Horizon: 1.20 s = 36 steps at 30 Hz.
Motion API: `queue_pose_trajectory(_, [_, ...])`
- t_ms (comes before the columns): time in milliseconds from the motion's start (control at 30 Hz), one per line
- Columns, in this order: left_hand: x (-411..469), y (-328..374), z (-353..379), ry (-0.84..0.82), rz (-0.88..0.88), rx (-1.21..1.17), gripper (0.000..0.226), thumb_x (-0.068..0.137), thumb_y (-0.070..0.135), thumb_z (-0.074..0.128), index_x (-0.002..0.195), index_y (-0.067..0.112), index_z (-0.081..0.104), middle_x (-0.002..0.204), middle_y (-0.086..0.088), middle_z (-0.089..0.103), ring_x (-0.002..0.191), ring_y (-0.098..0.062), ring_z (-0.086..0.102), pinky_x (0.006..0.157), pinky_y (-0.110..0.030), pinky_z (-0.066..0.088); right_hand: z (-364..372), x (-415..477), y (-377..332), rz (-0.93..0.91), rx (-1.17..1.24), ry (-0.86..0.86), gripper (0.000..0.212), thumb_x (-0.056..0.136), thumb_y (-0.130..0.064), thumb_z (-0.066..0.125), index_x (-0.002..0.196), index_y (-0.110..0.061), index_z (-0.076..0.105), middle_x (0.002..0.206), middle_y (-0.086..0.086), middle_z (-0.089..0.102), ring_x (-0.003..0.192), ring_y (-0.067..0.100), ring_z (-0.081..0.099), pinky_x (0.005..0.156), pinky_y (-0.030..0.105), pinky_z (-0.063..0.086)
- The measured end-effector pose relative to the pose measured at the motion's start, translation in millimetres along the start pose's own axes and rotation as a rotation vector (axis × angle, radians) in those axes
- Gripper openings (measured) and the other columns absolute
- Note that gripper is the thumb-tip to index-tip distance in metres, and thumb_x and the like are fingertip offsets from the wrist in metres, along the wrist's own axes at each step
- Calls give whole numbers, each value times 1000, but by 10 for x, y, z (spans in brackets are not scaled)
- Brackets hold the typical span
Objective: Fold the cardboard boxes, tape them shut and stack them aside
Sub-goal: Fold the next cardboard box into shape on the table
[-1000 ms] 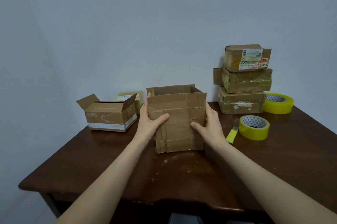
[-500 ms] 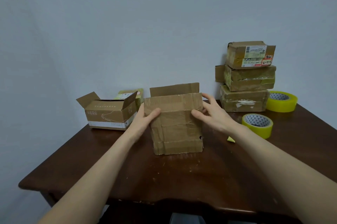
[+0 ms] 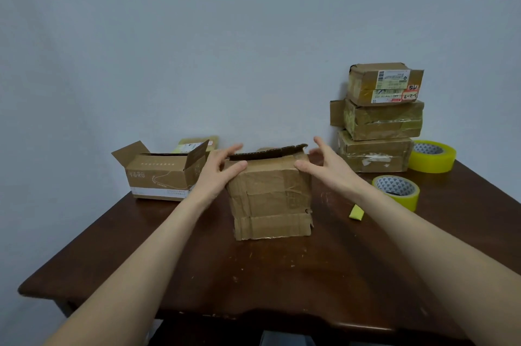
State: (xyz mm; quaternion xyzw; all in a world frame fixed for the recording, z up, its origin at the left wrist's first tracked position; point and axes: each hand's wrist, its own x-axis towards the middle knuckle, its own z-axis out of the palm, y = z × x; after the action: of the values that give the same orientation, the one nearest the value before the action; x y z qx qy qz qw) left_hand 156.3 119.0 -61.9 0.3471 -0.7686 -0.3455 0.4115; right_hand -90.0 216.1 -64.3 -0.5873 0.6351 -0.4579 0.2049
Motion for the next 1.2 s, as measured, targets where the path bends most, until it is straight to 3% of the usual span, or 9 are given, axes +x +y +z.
queue_pose_trajectory(133, [24,-80,-46,-20,-20,61,22,88,33,65,109,28,69,123,0,43,122,-10,41,95,-18,29,33,118,-104,-145,-249,-117,62,89,-50,57,145,-36,35,158,-5,18,143,16,22,116,39,23])
queue_pose_trajectory(333, [-22,-123,5,-58,-42,73,32,94,25,57,125,21,62,132,8,42,127,-2,35,99,-13,25,184,159,13,-60,-298,-233,73,75,-60,68,141,-37,44,161,-7,3,147,18,10,119,41,17])
queue_pose_trajectory(400, [-58,-179,46,-87,-70,95,35,94,27,56,129,23,59,136,9,43,128,-4,35,105,-21,27,259,128,131,-42,-300,-251,75,76,-54,71,142,-37,41,160,-6,-1,147,21,9,118,41,18])
queue_pose_trajectory(567, [-86,-245,75,-86,-159,-1,36,96,28,51,131,22,55,130,5,53,117,-6,47,86,-14,38,399,131,192,-44,-242,-183,69,76,-49,74,138,-38,46,154,-2,8,143,25,18,116,43,26])
queue_pose_trajectory(700, [-25,-217,121,-64,-146,-27,40,95,35,52,133,23,52,133,3,51,122,-10,47,94,-21,38,261,141,149,-44,-215,-165,62,68,-51,79,125,-40,56,138,-1,26,133,21,31,113,41,30])
queue_pose_trajectory(867, [58,-87,209,-64,-199,-302,70,87,51,56,148,31,29,145,3,37,132,-12,38,107,-28,33,68,137,66,19,-50,-73,48,69,-41,81,113,-39,60,126,0,35,116,16,39,93,25,34])
queue_pose_trajectory(933, [78,-18,225,-52,-175,-347,59,92,46,51,146,34,32,143,6,38,130,-9,38,104,-26,33,29,128,13,8,-42,-44,47,69,-40,82,111,-39,62,125,1,37,115,16,40,91,24,33])
queue_pose_trajectory(1067, [79,43,151,-50,-68,-207,27,93,35,55,119,32,61,142,8,44,130,-8,41,104,-26,34,7,84,-28,-33,-76,-60,48,69,-37,82,113,-33,64,127,0,33,120,13,36,95,22,32])
queue_pose_trajectory(1200, [5,-12,137,-116,-36,-20,28,96,35,50,121,30,61,145,11,37,138,-5,28,107,-26,25,53,74,-10,-76,-185,-107,49,72,-42,79,116,-37,59,148,3,25,139,21,26,107,30,27])
